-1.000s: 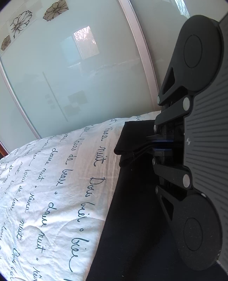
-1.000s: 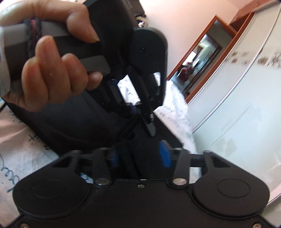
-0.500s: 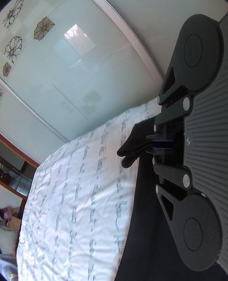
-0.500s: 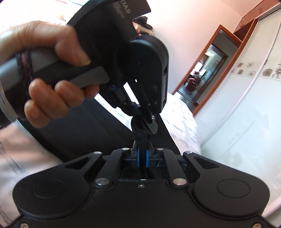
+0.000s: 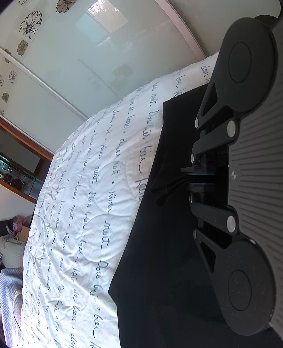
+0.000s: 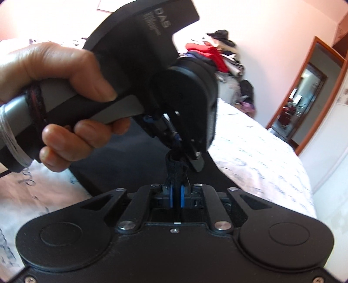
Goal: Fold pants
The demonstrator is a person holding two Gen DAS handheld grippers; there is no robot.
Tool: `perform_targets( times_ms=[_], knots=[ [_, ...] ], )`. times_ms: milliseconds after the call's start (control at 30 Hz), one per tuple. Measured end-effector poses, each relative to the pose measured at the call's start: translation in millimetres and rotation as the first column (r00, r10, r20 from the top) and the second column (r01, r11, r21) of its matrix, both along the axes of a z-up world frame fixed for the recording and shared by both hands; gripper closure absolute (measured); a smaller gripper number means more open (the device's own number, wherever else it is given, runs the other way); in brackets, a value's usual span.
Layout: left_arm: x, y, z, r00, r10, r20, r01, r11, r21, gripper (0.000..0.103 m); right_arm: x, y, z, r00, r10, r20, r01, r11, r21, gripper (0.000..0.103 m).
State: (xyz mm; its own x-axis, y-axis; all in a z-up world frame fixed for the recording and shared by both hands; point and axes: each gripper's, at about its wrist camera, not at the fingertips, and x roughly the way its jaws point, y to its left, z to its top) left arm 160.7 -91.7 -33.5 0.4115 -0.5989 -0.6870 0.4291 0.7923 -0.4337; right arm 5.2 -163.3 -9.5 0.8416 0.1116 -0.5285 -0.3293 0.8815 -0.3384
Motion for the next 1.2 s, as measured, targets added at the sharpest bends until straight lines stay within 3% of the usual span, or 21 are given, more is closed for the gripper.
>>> perform_targets(
  times_ms=[267, 367, 433, 467, 567, 700, 733, 900, 1067, 1200],
  knots=[
    [4, 19, -6, 0.998, 0.017, 0.055, -0.020, 0.998, 0.053, 0.098, 15, -19, -9, 0.999, 0.041, -0.019, -0.041, 0.999, -0.005, 0.096],
    [5, 20, -12, 0.997, 0.025, 0.074, -0.032, 0.995, 0.090, 0.091, 17, -24, -16, 0.998, 0.045, -0.041, -0.046, 0.999, -0.005, 0.092],
    [5, 21, -15, 0.995, 0.038, 0.095, -0.049, 0.991, 0.123, 0.084, 21, -23, -12, 0.996, 0.056, -0.067, -0.057, 0.998, -0.013, 0.067],
    [5, 22, -15, 0.994, 0.039, 0.101, -0.053, 0.989, 0.138, 0.073, 18, -26, -11, 0.996, 0.060, -0.059, -0.061, 0.998, -0.022, 0.066],
    [2, 29, -8, 0.986, 0.078, 0.148, -0.106, 0.976, 0.190, 0.068, 0, -45, 2, 0.995, 0.085, -0.056, -0.085, 0.996, -0.005, 0.066],
    [1, 39, 10, 0.979, 0.111, 0.172, -0.143, 0.973, 0.182, 0.068, -34, -108, 26, 0.998, -0.047, -0.031, 0.048, 0.998, 0.028, 0.066],
    [1, 36, 16, 0.983, 0.097, 0.159, -0.122, 0.979, 0.160, 0.067, -40, -124, 28, 0.995, -0.098, -0.032, 0.098, 0.995, 0.020, 0.066],
    [-12, -20, 26, 0.986, -0.097, 0.134, 0.078, 0.987, 0.144, 0.042, -55, -211, 22, 0.941, -0.318, -0.118, 0.322, 0.946, 0.017, 0.061],
    [-31, -95, 15, 0.956, -0.253, 0.147, 0.216, 0.949, 0.228, 0.042, -58, -243, 7, 0.936, -0.316, -0.152, 0.326, 0.944, 0.047, 0.062],
    [-34, -130, 8, 0.949, -0.282, 0.141, 0.240, 0.936, 0.258, 0.041, -50, -220, -13, 0.955, -0.274, -0.112, 0.273, 0.962, -0.022, 0.062]
  ],
)
